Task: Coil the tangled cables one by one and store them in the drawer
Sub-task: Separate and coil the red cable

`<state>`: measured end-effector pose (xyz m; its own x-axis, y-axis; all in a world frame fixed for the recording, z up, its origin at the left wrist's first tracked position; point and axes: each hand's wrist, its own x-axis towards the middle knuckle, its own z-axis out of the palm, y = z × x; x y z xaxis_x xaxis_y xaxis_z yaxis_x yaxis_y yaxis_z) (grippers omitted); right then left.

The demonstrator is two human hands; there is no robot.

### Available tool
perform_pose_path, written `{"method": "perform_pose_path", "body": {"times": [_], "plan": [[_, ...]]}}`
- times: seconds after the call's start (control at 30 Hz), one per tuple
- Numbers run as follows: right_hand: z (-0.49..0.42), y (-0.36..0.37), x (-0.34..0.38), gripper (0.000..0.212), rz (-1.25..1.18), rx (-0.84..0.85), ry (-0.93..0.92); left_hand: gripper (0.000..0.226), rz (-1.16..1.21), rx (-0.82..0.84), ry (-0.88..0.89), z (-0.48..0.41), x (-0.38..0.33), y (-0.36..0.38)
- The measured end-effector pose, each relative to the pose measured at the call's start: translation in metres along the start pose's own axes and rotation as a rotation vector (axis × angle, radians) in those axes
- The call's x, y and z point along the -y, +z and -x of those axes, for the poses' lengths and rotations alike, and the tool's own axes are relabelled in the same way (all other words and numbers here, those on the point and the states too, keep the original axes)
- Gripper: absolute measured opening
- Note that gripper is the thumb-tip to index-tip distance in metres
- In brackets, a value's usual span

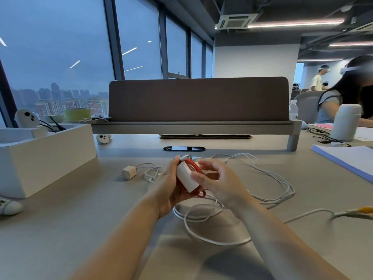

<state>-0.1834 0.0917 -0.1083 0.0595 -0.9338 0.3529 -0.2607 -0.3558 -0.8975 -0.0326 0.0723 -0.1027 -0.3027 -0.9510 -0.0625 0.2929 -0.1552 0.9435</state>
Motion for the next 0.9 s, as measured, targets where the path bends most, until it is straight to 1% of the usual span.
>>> {"method": "perform_pose_path", "body": {"times": [0.1, 0.17, 0.27, 0.37, 0.57, 0.63, 0.77, 0.83, 0.9], "plan": [[0.001, 0.001, 0.001, 0.048, 0.132, 0.056, -0.028, 0.038, -0.091, -0.018, 0.005, -0.001, 0.004, 0.002], [0.001, 0.001, 0.0, 0.045, 0.141, 0.061, -0.039, 0.04, -0.1, -0.017, -0.004, -0.002, 0.005, 0.003], [-0.001, 0.002, -0.004, 0.045, 0.205, 0.002, -0.096, 0.039, -0.1, 0.006, -0.009, -0.002, 0.002, 0.004], [-0.001, 0.004, -0.007, 0.051, 0.309, -0.07, -0.16, 0.034, -0.148, -0.002, 0.022, -0.002, 0.002, 0.005], [-0.001, 0.006, -0.011, 0.052, 0.43, -0.159, -0.278, 0.037, -0.191, 0.027, 0.103, -0.003, 0.003, 0.006], [-0.001, 0.007, -0.012, 0.053, 0.44, -0.17, -0.288, 0.036, -0.212, 0.038, 0.125, -0.001, 0.003, 0.007], [0.0, 0.007, -0.012, 0.056, 0.394, -0.164, -0.301, 0.027, -0.292, 0.031, 0.223, 0.003, 0.001, 0.008], [-0.001, 0.006, -0.01, 0.05, 0.369, -0.161, -0.312, 0.029, -0.297, 0.01, 0.27, 0.003, 0.002, 0.007], [-0.002, 0.005, -0.006, 0.038, 0.333, -0.152, -0.297, 0.038, -0.31, -0.016, 0.313, 0.003, 0.002, 0.005]]}}
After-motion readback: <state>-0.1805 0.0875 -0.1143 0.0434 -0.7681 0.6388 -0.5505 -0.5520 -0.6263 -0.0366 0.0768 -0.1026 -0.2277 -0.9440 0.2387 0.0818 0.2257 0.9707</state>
